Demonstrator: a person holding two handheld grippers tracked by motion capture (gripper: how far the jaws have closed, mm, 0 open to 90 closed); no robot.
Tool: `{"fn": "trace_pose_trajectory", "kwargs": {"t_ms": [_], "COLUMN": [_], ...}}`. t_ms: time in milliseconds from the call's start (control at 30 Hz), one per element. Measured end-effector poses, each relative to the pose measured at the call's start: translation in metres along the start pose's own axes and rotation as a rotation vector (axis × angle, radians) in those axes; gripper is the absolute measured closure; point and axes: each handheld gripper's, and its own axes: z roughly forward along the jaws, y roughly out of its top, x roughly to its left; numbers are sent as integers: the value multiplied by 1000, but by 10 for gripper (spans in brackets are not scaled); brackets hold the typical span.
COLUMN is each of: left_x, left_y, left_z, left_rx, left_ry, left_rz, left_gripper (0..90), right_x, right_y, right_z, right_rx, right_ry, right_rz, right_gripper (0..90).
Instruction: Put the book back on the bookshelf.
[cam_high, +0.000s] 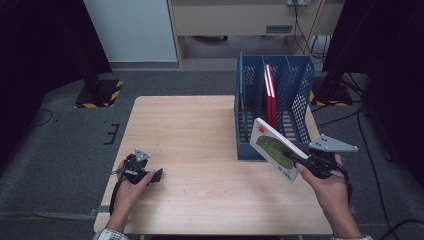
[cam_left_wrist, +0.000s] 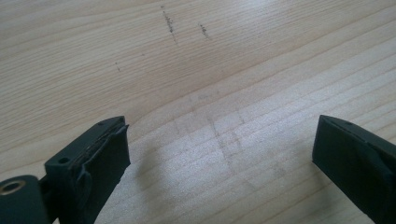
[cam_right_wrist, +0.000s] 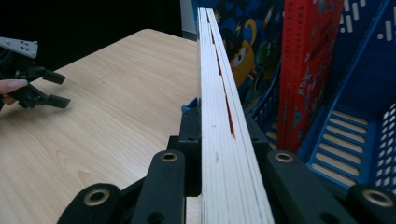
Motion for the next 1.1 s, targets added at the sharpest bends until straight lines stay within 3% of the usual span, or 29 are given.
{"fn": "trace_pose_trajectory", "kwargs": {"t_ms": [1100], "left_x": [-1], "left_y": [0], "left_z": [2], "left_rx": [8], "left_ry": [4], "left_rz": [4], "left_gripper": [29], "right_x": [-39], "right_y": [13], "right_z": [-29], "right_rx": [-19], "right_ry": [-142], "right_rz": [52], "right_gripper": [759]}}
